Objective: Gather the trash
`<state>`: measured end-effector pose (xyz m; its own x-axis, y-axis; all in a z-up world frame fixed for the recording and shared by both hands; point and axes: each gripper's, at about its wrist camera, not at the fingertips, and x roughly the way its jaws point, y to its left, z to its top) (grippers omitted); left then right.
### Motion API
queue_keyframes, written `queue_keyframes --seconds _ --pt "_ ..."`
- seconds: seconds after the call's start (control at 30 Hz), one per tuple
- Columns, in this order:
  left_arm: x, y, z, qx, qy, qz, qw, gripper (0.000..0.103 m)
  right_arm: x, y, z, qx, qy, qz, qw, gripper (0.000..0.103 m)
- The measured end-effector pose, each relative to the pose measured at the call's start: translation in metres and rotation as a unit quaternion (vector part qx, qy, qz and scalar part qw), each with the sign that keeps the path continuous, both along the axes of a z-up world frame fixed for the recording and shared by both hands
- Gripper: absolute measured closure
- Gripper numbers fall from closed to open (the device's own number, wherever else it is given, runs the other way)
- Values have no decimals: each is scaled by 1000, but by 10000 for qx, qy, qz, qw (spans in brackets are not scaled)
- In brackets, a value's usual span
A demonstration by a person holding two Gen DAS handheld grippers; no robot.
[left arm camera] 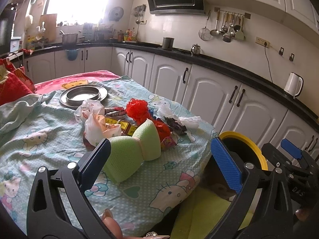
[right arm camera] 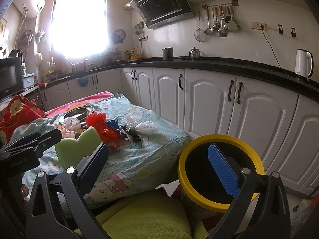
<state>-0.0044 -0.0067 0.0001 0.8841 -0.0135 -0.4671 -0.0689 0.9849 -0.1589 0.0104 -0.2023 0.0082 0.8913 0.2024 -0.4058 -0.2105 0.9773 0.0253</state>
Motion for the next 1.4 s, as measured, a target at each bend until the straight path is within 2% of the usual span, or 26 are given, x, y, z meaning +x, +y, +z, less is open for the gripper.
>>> queue_keyframes --seconds 0.8,1.17,1.4 --pt "0 6 -4 -105 35 54 9999 11 2 -2 -6 2 38 55 10000 6" --pt "2 43 -6 -354 146 515 9979 11 4 24 -8 -68 243 806 9964 6" --pt "1 78 -5 -570 185 870 9944 11 11 56 -7 -375 383 1303 9900 6"
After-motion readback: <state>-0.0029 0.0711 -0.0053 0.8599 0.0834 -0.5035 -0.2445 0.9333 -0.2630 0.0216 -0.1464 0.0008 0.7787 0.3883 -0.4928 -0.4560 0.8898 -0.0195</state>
